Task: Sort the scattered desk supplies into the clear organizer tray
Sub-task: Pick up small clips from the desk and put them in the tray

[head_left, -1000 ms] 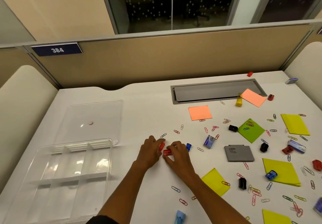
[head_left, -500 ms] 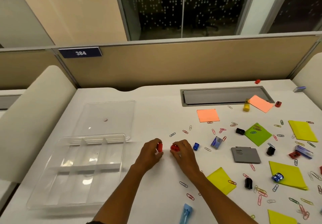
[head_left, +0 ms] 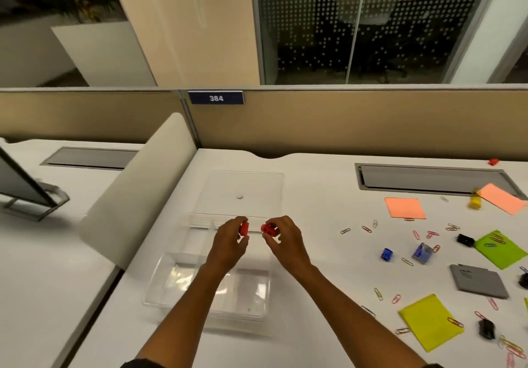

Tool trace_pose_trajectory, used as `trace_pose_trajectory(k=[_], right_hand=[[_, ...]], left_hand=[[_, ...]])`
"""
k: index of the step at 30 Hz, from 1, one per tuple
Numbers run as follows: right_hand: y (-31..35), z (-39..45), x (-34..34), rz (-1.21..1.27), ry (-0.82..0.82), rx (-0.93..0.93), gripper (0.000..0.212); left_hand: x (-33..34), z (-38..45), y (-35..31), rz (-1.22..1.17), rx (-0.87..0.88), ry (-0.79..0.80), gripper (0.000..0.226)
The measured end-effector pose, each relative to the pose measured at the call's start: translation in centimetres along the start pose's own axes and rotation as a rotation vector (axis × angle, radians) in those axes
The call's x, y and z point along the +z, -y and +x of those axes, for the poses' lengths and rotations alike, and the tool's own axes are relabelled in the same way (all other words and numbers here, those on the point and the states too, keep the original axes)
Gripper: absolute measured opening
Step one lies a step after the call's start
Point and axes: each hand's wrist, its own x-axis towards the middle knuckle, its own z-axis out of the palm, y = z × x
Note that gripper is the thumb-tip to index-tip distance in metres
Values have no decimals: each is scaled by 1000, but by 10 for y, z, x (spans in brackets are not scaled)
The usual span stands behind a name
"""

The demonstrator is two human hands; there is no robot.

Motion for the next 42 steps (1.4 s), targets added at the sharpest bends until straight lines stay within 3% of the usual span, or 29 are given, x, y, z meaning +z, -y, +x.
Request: trace_pose_trajectory(k=[13,24,29,35,42], right_hand=[[67,27,132,-49,205,23,23],[74,50,175,-151,271,-5,28],[67,48,164,-156,247,-5,35],[41,39,118,-172,71,-14,30],[-6,11,31,-231,-118,106,30]], left_hand=[[-71,-18,123,103,-128,5,37],[-72,2,158,92,-144,20,46],[-75,5,162,93,-103,19,51],[-63,8,137,77,23,-26,49],[-15,29,66,15,222,-16,43]])
